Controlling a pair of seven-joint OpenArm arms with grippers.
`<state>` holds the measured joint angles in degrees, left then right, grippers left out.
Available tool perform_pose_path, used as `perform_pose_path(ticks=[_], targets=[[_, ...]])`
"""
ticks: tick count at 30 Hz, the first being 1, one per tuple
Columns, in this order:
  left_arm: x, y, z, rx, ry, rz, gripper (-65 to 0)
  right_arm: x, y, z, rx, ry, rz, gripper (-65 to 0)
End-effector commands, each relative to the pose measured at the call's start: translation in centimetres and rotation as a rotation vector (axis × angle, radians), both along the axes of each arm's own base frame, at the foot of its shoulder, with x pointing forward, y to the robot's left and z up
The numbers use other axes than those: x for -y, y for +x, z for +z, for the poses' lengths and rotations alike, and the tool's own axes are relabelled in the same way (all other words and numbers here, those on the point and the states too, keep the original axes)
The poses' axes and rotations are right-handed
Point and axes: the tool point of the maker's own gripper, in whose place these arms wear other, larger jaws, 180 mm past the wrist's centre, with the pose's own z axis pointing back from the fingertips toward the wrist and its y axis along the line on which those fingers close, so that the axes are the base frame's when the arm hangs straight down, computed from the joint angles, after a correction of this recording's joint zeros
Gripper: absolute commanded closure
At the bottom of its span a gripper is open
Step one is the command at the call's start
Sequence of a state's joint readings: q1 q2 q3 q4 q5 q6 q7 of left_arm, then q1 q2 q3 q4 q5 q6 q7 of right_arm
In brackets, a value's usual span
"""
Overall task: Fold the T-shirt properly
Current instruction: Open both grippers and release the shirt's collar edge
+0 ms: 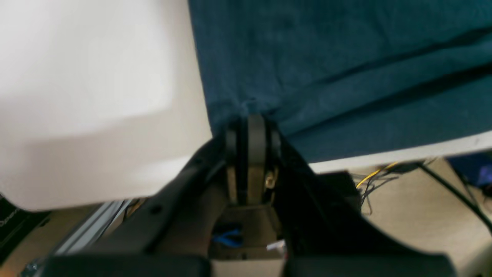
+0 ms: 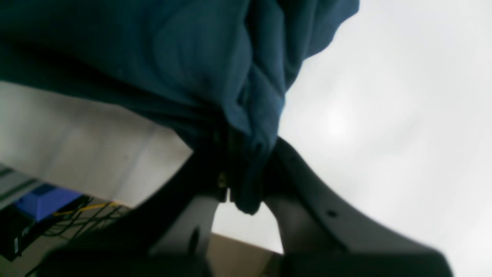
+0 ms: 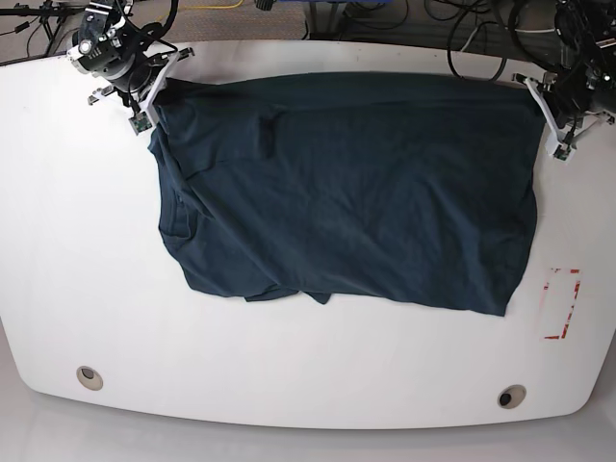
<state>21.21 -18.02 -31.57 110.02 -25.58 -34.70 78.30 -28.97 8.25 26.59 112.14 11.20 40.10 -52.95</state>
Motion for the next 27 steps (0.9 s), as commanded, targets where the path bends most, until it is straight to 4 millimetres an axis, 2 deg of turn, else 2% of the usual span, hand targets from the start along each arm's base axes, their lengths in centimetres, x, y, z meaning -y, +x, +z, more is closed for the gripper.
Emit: perform_pose_path(ticks=[1, 4, 8, 9, 10, 12, 14, 16, 20, 22, 24, 27], targets=[[-0.7, -0.1, 0.6, 0.005, 0.03, -0.008, -0.3, 0.2, 0.1, 0.6, 0.023, -0.004, 0.004, -2.2], [-0.8, -0.7, 0.3, -0.012, 0.032, -0.009, -0.4, -0.4, -0.1, 0.3, 0.019, 0.016, -0.009, -7.8], [-1.1, -1.5, 0.2, -0.039, 0.045, -0.018, -0.6, -0.8, 0.0, 0.3, 0.022, 0.026, -0.015, -24.3], [-1.0, -1.7, 0.1, -0.045, 0.044, -0.021, -0.7, -0.8, 0.0, 0.3, 0.024, 0.029, -0.017, -31.2], [-1.0, -1.7, 0.1, -0.045, 0.044, -0.021, -0.8, -0.8, 0.0, 0.3, 0.024, 0.029, -0.017, -34.9], [-1.1, -2.2, -0.1, -0.061, 0.046, -0.024, -4.3, -1.0, 0.1, 0.4, 0.029, 0.036, -0.017, -43.9], [-0.8, -2.4, -0.3, -0.07, 0.043, -0.032, -10.4, -1.1, 0.2, 0.6, 0.036, 0.038, -0.016, -49.0], [-0.4, -2.4, -0.6, -0.08, 0.037, -0.05, -20.0, -1.4, 0.6, 1.1, 0.053, 0.038, -0.012, -51.5], [-0.3, -2.2, -0.5, -0.083, 0.044, -0.066, -41.4, -2.1, 1.5, 2.0, 0.094, 0.046, -0.009, -51.7], [-0.3, -2.2, -0.5, -0.081, 0.041, -0.064, -47.9, -2.2, 2.6, 2.6, 0.126, 0.049, -0.011, -51.7], [-0.2, -1.8, -0.3, -0.07, 0.036, -0.065, -48.1, -2.1, 3.6, 3.0, 0.149, 0.046, -0.009, -51.7], [-0.1, -0.2, 0.3, -0.027, 0.037, -0.069, -45.1, -2.0, 4.9, 3.6, 0.183, 0.045, -0.008, -51.7]])
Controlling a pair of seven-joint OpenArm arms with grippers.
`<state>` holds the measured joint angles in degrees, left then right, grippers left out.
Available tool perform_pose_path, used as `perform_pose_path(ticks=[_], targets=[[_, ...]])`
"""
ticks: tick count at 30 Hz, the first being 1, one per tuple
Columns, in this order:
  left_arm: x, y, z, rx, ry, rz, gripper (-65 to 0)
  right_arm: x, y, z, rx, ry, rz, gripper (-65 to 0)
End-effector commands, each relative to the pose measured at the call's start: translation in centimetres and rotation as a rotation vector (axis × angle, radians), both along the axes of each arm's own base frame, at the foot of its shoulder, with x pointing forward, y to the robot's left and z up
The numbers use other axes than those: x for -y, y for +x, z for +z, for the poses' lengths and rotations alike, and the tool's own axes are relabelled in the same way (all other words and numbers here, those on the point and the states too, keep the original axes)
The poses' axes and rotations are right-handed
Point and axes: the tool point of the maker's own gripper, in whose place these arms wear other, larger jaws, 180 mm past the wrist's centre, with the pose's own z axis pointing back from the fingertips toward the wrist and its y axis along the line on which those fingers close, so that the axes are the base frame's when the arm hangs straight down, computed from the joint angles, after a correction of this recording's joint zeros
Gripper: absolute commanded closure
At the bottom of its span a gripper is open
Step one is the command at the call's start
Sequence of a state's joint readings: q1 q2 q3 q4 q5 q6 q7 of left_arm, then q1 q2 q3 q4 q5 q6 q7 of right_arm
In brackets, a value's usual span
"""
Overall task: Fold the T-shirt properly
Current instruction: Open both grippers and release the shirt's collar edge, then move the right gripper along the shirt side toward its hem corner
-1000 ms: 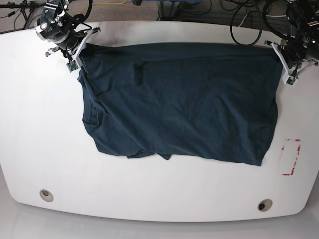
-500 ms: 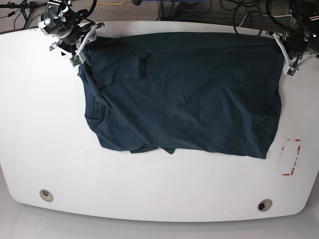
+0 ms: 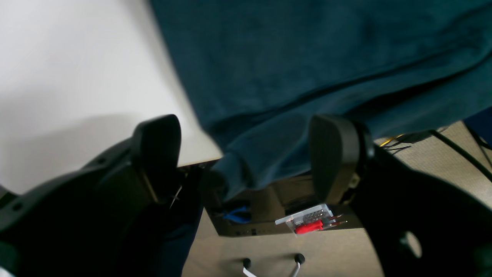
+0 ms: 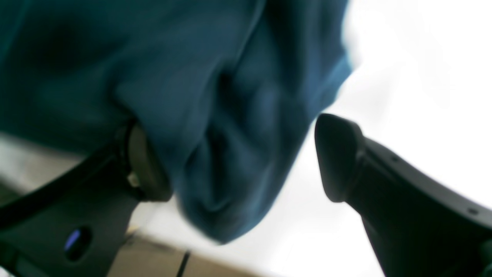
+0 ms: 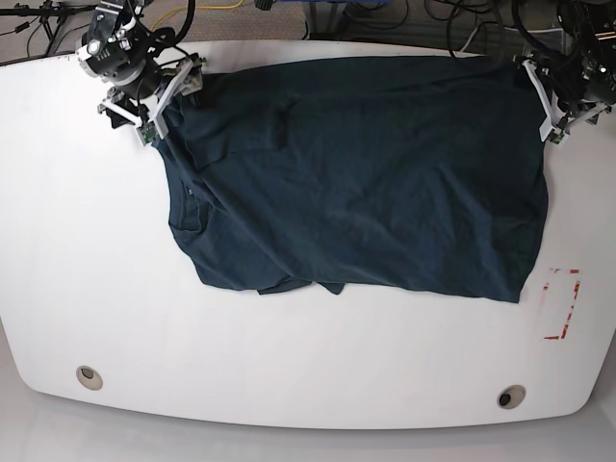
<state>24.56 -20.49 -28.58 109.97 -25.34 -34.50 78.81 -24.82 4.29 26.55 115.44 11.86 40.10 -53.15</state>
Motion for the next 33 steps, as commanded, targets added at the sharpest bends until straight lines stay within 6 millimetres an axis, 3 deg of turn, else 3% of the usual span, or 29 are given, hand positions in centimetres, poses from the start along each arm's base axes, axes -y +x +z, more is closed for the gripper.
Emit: perform_pose_path(ticks=[1, 12, 17, 25, 28, 33], targets=[[-0.1, 2.4, 1.5, 0.079, 0.008, -0.014, -44.2, 0.3, 2.2, 1.7, 0.079, -0.011, 0.005, -51.7], [-0.1, 10.3, 6.3, 0.311, 0.011, -0.012, -41.0, 2.1, 9.9, 5.9, 0.255, -0.045, 0.004, -51.7], [-0.2, 12.8, 8.5, 0.392, 0.013, -0.011, -41.1, 3.5, 11.9, 6.8, 0.258, -0.078, -0.004, -51.7], [-0.4, 14.8, 10.4, 0.46, 0.018, -0.005, -41.0, 4.9, 11.8, 7.0, 0.217, -0.129, -0.008, -51.7], [-0.4, 14.8, 10.4, 0.462, 0.018, -0.002, -41.0, 5.0, 11.0, 6.4, 0.194, -0.136, -0.005, -51.7], [-0.3, 15.2, 10.6, 0.475, 0.009, 0.003, -40.8, 5.7, 11.4, 6.9, 0.203, -0.156, -0.003, -51.7]])
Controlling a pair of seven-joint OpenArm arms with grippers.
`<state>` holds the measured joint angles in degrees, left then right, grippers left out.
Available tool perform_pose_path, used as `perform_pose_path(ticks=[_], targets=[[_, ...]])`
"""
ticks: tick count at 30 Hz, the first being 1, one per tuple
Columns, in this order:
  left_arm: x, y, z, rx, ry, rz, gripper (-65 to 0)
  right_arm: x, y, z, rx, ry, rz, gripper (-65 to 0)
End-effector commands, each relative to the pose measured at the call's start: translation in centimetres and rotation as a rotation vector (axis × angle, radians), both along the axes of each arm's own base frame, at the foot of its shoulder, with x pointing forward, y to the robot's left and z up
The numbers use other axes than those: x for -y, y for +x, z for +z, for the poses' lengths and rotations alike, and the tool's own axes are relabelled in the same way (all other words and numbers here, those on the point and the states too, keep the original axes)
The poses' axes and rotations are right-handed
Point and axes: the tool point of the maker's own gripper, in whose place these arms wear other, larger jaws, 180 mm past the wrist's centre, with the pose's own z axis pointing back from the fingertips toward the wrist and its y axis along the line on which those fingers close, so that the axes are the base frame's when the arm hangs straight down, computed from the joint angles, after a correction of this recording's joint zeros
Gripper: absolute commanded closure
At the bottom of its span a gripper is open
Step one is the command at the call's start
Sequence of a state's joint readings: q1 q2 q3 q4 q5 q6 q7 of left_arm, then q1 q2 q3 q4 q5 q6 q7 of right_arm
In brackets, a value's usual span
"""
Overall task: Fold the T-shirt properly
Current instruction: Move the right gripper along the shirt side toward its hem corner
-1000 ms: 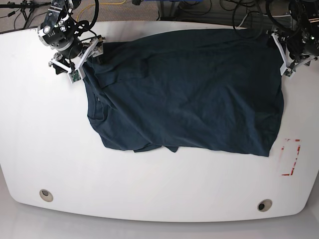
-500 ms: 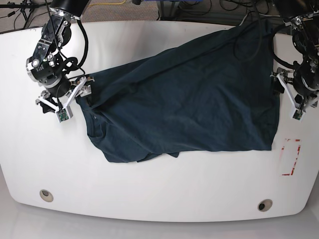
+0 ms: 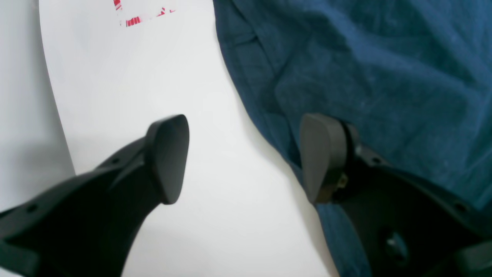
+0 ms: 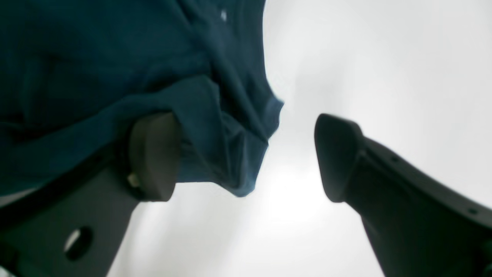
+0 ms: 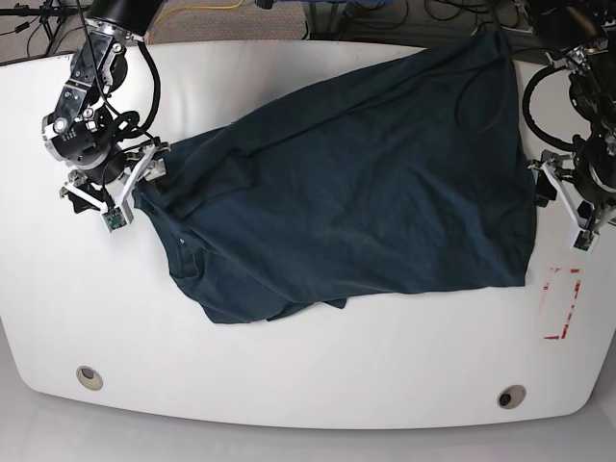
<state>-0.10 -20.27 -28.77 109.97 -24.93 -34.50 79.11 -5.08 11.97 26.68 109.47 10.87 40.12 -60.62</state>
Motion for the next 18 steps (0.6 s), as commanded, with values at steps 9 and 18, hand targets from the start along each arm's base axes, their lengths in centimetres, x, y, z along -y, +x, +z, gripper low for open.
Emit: perform_pose_path(ticks=[9, 18], targets=[[0.1, 1.3, 1.3, 0.09, -0.092, 0.103, -41.0, 1.9, 3.9, 4.7, 0.169, 0.008, -0.05, -51.7], [0.7, 1.4, 1.0, 0.095, -0.132, 0.128, -41.0, 0.8, 9.7, 5.0, 0.202, 0.163, -0.077, -51.7]])
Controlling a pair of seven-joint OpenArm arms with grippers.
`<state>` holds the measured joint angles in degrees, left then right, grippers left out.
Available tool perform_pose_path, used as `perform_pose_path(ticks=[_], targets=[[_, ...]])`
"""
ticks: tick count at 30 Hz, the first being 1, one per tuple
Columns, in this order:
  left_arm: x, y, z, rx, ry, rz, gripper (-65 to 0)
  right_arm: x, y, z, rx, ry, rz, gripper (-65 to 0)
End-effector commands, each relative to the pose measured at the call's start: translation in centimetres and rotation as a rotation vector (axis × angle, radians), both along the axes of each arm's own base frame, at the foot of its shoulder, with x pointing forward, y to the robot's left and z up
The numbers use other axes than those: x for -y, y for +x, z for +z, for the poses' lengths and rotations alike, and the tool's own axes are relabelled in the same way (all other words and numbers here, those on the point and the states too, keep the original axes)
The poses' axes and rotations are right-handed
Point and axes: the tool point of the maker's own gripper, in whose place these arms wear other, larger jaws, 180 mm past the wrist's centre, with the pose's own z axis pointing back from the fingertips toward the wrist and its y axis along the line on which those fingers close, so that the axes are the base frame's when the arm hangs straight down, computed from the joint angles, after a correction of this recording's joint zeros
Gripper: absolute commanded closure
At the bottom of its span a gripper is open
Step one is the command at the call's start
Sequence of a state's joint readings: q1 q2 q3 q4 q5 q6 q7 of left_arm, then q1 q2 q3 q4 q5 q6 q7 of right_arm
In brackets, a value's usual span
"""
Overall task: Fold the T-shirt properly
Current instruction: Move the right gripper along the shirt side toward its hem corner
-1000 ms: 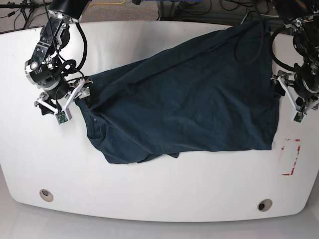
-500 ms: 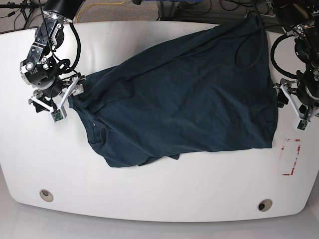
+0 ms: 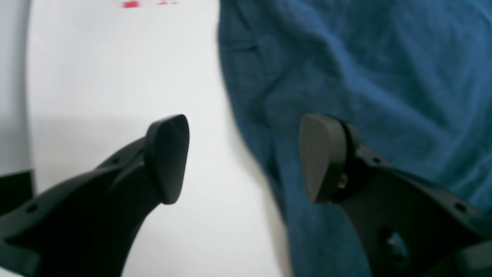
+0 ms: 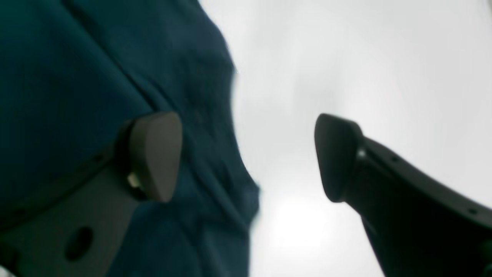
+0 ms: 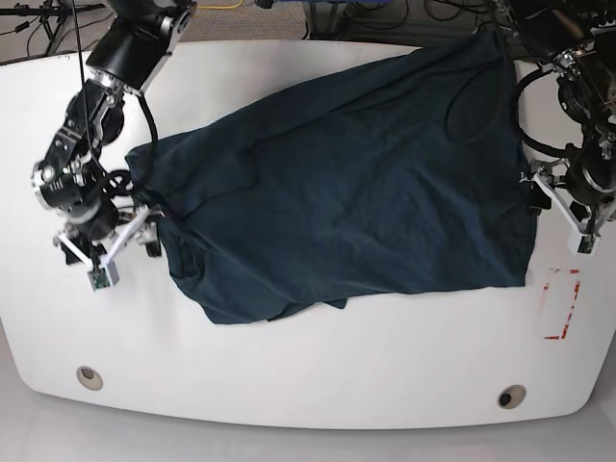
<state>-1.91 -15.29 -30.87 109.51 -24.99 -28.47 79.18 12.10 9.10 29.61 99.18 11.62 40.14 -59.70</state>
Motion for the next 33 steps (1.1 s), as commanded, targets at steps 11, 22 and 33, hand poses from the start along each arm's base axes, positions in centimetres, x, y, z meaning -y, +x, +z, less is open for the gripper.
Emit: perform_pose_path(ticks=[11, 22, 33], targets=[[-0.8, 0.7, 1.5, 0.05, 0.021, 0.008, -41.0, -2.7, 8.5, -1.9, 0.055, 0.233, 0.077, -51.7], [-0.8, 0.5, 1.4, 0.047, 0.022, 0.008, -40.8, -4.5, 12.7, -5.2, 0.077, 0.393, 0.075, -52.2], [-0.7, -0.1, 0.8, 0.025, 0.022, 0.004, -40.8, -2.3, 12.7, -8.4, 0.074, 0.352, -0.007, -52.3]])
